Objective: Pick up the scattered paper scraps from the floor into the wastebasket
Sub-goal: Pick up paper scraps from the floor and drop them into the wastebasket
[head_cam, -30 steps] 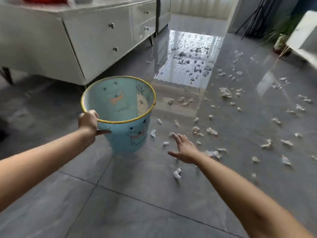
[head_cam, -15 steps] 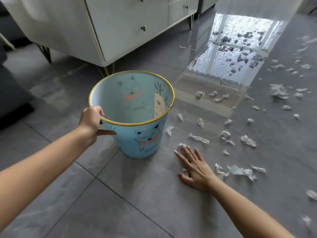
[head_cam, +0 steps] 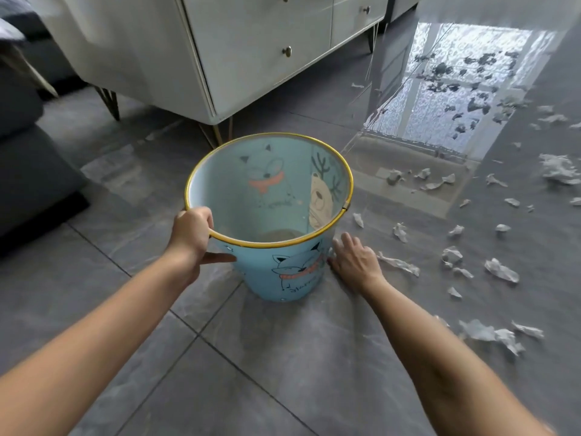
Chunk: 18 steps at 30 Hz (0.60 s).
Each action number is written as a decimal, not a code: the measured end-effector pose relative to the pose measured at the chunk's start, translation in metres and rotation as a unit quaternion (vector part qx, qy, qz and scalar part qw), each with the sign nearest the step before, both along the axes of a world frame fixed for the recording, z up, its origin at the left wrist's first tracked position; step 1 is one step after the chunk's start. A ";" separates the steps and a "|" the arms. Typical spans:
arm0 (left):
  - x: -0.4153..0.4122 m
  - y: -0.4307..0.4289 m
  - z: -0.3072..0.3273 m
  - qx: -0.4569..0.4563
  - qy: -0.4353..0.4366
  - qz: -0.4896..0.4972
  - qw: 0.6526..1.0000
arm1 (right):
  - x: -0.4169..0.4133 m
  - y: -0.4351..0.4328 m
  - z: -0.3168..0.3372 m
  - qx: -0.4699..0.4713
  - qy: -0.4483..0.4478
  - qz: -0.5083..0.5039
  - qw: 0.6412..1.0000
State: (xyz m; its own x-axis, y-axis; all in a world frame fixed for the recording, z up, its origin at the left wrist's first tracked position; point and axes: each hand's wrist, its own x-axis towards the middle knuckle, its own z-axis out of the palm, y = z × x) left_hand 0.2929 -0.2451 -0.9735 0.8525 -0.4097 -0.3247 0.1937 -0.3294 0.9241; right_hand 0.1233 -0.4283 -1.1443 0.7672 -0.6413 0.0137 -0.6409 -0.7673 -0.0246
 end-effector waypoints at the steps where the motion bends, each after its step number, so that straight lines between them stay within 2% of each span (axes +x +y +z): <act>1: 0.000 -0.001 0.000 -0.002 0.001 0.000 1.000 | -0.004 0.003 -0.001 -0.018 -0.021 -0.004 1.000; 3: -0.001 -0.002 0.000 -0.005 0.005 0.006 1.000 | -0.014 0.004 -0.006 -0.051 -0.003 0.003 0.999; 6: -0.001 -0.002 0.000 -0.004 0.014 0.016 1.000 | -0.030 0.007 -0.009 -0.009 -0.001 -0.025 1.000; 7: -0.002 -0.001 0.000 -0.007 0.017 0.018 1.000 | -0.036 0.010 -0.004 0.006 -0.020 -0.035 0.999; 8: -0.002 -0.002 0.000 -0.008 0.017 0.016 1.000 | -0.039 0.011 0.003 0.063 -0.083 -0.079 0.991; 9: -0.003 -0.002 0.001 -0.010 0.017 0.014 1.000 | -0.041 0.008 0.004 0.115 -0.198 -0.154 0.961; 10: -0.004 -0.002 0.002 -0.012 0.019 0.010 1.000 | -0.045 0.008 0.007 0.178 -0.301 -0.214 0.912; 12: -0.007 -0.001 0.004 -0.012 0.022 0.012 1.000 | -0.045 0.009 0.019 0.244 -0.455 -0.267 0.814; 16: -0.008 0.002 0.003 -0.007 0.012 0.010 1.000 | -0.032 0.021 0.080 0.319 -0.631 -0.238 0.666; 18: -0.008 0.003 0.004 -0.008 0.010 0.016 1.000 | -0.015 0.026 0.125 0.305 -0.686 -0.187 0.633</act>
